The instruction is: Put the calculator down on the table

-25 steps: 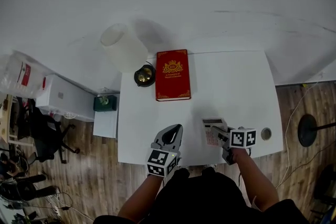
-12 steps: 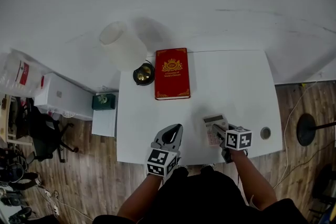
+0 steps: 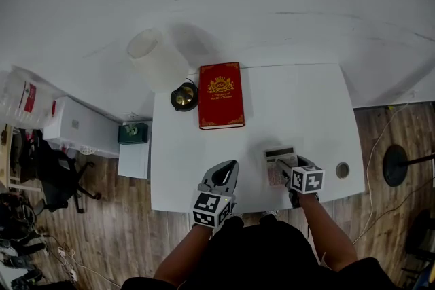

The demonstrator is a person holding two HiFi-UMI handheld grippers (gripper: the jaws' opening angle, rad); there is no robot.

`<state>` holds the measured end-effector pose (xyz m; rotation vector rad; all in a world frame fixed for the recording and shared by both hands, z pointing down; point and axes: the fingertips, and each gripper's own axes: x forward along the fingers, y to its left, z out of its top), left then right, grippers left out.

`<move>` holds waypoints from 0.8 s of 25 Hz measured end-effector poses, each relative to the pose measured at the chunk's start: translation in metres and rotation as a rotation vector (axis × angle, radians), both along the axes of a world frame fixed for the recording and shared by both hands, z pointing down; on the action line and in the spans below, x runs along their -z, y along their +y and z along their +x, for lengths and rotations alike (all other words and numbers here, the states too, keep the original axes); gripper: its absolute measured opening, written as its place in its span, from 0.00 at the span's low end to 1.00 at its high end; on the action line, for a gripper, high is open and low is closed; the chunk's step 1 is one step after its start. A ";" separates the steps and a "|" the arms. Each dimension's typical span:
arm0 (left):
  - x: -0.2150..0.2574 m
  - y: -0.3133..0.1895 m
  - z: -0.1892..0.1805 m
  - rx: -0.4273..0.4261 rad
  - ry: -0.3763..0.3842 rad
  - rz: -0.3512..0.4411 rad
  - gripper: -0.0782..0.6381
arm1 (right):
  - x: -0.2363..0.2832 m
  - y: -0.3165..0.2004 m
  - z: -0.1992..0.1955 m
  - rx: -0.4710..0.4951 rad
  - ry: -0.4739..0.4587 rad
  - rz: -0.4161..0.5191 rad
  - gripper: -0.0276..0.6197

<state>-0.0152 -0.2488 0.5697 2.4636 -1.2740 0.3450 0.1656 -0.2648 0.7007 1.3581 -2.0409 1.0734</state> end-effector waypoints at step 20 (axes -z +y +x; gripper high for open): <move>0.029 -0.018 -0.017 0.069 0.043 0.045 0.14 | 0.129 -0.023 -0.001 0.055 0.104 0.379 0.43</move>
